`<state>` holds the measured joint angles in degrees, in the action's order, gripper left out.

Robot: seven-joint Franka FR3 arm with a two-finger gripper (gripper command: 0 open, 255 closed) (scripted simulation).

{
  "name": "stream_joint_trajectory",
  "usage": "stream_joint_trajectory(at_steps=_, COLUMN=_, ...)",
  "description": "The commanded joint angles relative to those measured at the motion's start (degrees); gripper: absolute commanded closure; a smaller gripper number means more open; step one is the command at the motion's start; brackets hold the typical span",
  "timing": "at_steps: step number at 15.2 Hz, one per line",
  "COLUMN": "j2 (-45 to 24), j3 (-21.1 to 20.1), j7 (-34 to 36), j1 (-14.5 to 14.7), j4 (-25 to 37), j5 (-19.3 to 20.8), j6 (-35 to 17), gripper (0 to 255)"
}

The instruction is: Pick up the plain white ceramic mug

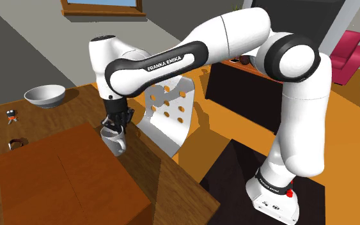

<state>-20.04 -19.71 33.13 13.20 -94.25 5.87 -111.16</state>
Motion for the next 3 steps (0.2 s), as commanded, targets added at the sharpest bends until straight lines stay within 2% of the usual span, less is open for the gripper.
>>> stream_joint_trajectory(at_steps=1, j2=0.50, j3=-0.08, j7=-0.11, j1=-0.03, j4=0.92, j5=-0.20, j6=1.41, gripper=255)
stream_joint_trajectory(at_steps=3, j2=0.53, j3=-0.09, j7=-0.11, j1=-0.03, j4=1.00, j5=-0.22, j6=1.52, gripper=255)
